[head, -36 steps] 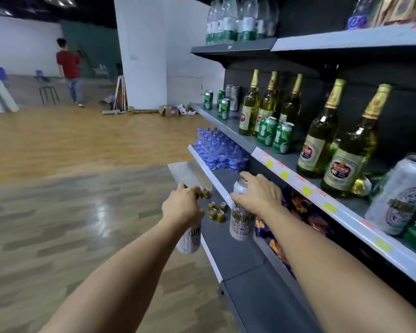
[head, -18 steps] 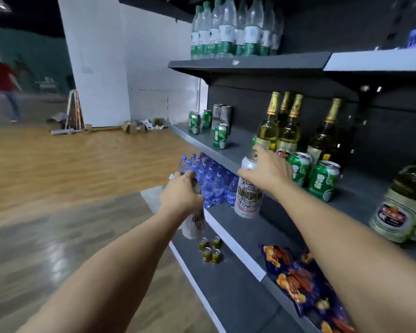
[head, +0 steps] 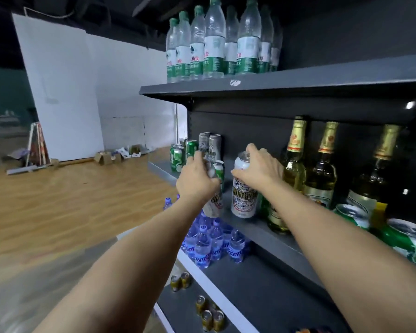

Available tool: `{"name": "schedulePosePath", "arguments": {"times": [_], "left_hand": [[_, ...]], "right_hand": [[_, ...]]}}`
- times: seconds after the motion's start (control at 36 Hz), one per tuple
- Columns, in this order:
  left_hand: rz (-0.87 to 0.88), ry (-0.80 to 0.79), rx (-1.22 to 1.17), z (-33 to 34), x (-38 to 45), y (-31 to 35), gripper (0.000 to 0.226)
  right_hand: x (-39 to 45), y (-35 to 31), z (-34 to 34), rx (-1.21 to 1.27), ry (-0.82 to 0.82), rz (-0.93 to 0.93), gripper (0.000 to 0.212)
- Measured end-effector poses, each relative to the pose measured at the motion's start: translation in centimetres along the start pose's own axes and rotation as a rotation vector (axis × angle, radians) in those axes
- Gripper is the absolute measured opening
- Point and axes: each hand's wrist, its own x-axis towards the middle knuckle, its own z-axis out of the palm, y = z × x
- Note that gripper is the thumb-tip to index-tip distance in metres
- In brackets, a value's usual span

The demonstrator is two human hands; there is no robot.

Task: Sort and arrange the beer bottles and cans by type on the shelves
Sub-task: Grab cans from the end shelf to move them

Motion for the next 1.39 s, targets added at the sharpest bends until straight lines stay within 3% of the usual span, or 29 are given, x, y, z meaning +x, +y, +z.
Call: {"name": "schedulePosePath", "arguments": {"times": [0.17, 0.44, 0.78, 1.0, 1.11, 1.19, 1.28, 1.39], "left_hand": [[0.069, -0.045, -0.006, 3.2, 6.5, -0.1, 0.043], [0.245, -0.221, 0.015, 7.3, 12.7, -1.7, 0.041], [0.380, -0.336, -0.068, 9.8, 14.0, -3.3, 0.040], [0.502, -0.331, -0.049, 10.6, 13.4, -3.5, 0.045], [0.561, -0.396, 0.073, 10.1, 14.1, -3.6, 0.062], [0.600, -0.351, 0.164, 9.4, 14.2, -3.7, 0.068], [0.607, -0.256, 0.091, 8.5, 13.0, -4.5, 0.062], [0.773, -0.060, -0.030, 7.7, 10.0, -5.9, 0.041]], "right_hand": [[4.3, -0.8, 2.6, -0.124, 0.002, -0.032, 0.057], [9.2, 0.0, 6.5, -0.124, -0.001, 0.201, 0.061], [11.1, 0.8, 8.5, -0.147, -0.036, 0.375, 0.060], [10.2, -0.2, 8.4, -0.250, -0.039, 0.407, 0.083], [8.1, -1.2, 8.1, -0.325, 0.017, 0.350, 0.083], [5.9, -2.0, 7.9, -0.364, 0.049, 0.290, 0.069], [2.7, -2.4, 7.4, -0.361, 0.058, 0.284, 0.063], [-2.8, -1.8, 6.4, -0.346, 0.044, 0.321, 0.061]]}}
